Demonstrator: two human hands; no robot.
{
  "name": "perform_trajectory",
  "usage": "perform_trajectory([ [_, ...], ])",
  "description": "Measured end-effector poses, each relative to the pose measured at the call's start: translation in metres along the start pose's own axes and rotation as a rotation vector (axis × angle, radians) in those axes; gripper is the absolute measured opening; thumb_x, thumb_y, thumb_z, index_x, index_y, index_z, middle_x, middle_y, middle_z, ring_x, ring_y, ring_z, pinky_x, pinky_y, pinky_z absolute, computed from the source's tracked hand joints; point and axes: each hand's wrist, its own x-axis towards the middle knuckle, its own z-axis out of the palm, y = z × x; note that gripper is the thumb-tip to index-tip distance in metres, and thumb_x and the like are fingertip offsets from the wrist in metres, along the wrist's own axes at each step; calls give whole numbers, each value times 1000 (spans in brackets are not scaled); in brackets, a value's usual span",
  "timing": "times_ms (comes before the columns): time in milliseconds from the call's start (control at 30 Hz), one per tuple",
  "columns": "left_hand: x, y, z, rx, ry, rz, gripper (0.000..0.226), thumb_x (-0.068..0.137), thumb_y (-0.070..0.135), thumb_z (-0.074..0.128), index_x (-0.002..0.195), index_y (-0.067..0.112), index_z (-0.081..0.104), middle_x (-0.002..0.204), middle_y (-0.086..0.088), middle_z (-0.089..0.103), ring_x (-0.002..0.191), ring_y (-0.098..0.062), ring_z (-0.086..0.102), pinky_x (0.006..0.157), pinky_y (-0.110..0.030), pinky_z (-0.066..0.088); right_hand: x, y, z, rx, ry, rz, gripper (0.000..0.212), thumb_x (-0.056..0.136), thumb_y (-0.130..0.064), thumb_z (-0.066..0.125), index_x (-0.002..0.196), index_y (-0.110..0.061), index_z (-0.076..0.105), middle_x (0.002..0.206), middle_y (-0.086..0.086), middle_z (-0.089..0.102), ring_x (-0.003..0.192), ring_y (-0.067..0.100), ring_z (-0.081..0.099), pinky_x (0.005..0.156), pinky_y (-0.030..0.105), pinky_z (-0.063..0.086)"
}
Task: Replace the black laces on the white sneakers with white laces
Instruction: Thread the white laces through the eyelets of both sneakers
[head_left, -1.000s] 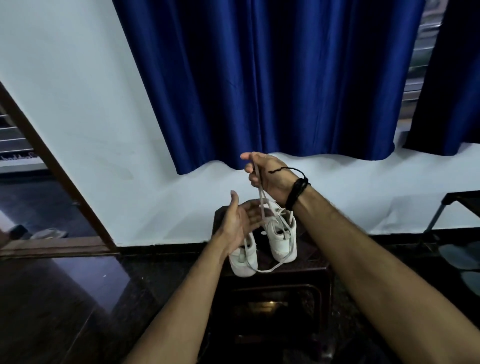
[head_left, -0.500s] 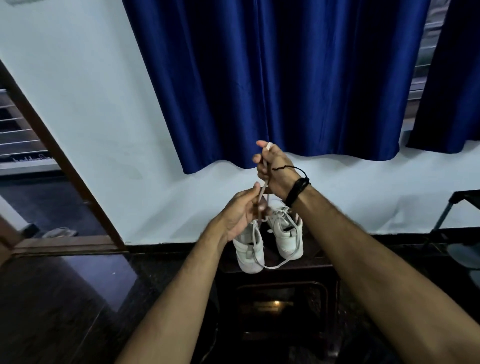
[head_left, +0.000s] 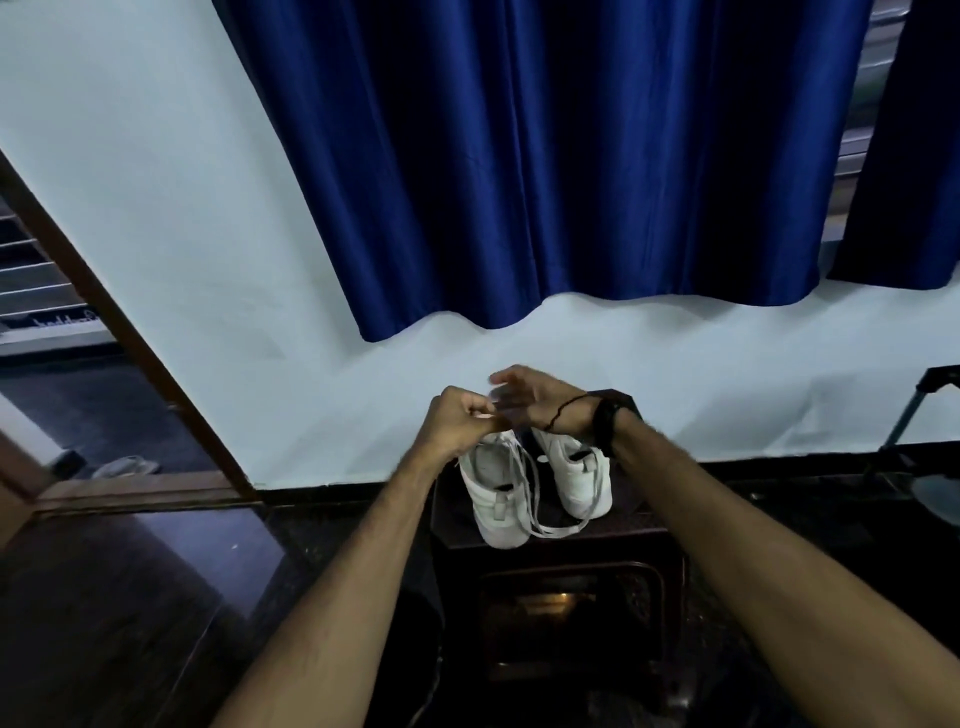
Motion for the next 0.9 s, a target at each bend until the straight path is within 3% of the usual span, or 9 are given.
perform_trajectory([
  [100, 7, -4, -1, -110, 64, -53, 29, 76, 30, 83, 63, 7, 69, 52, 4, 55, 52, -2, 46, 55, -19, 36, 10, 3, 12, 104, -92, 18, 39, 91, 10, 46, 129, 2, 47, 97, 12, 63, 74, 16, 56, 58, 19, 41],
  [233, 10, -16, -9, -212, 43, -90, 35, 84, 35, 76, 68, 4, 69, 50, 11, 52, 49, 3, 43, 53, -12, 33, 20, 22, 14, -39, 27, -37, 29, 100, -27, 49, 104, -3, 66, 72, -2, 64, 47, -5, 49, 50, 11, 37],
  [300, 10, -21, -8, -257, 42, -111, 27, 89, 28, 71, 77, 3, 71, 45, 18, 54, 42, 9, 44, 46, -5, 31, 25, 31, 15, -72, 103, -31, 29, 98, -34, 53, 91, -12, 71, 64, -7, 62, 47, -6, 50, 49, 9, 36],
  [400, 13, -31, -6, -299, 78, -168, 30, 90, 34, 69, 81, 5, 72, 41, 18, 47, 39, 4, 40, 45, -13, 30, 35, 41, 17, -207, 170, 1, 22, 95, -24, 54, 87, -20, 74, 68, -8, 68, 61, -1, 59, 56, 10, 39],
  [467, 18, -38, -4, -299, 85, -205, 31, 89, 35, 70, 85, 4, 75, 44, 16, 47, 44, 0, 36, 47, -17, 30, 43, 47, 17, -309, 243, 33, 19, 91, -16, 55, 94, -18, 73, 87, -5, 72, 80, 8, 65, 63, 11, 41],
  [567, 23, -39, 3, -275, 68, -181, 29, 86, 30, 74, 78, 3, 75, 46, 10, 48, 44, 0, 37, 45, -12, 31, 53, 51, 21, -255, 121, -3, 38, 88, -16, 62, 126, -14, 57, 116, 1, 66, 101, 19, 64, 81, 21, 48],
  [633, 26, -36, 8, -280, 82, -158, 29, 86, 27, 75, 66, 7, 69, 44, 10, 49, 42, 1, 38, 47, -13, 32, 57, 51, 27, -203, 71, -52, 32, 89, -13, 60, 121, -14, 60, 109, 2, 68, 91, 17, 67, 78, 27, 52],
  [767, 31, -51, 12, -309, 285, -263, 47, 79, 48, 77, 70, 3, 68, 53, 10, 56, 49, -1, 48, 50, -16, 39, 64, 57, 29, -222, 379, -44, 23, 85, -2, 56, 78, -15, 74, 76, 0, 73, 68, 8, 60, 65, 20, 43],
  [900, 26, -89, 30, -116, 345, -328, 24, 74, 42, 80, 70, 20, 72, 71, 6, 70, 76, -13, 67, 73, -29, 54, 63, 60, 33, -109, 456, -20, 21, 94, -21, 57, 83, -15, 75, 73, -5, 70, 65, 3, 56, 68, 18, 43],
])
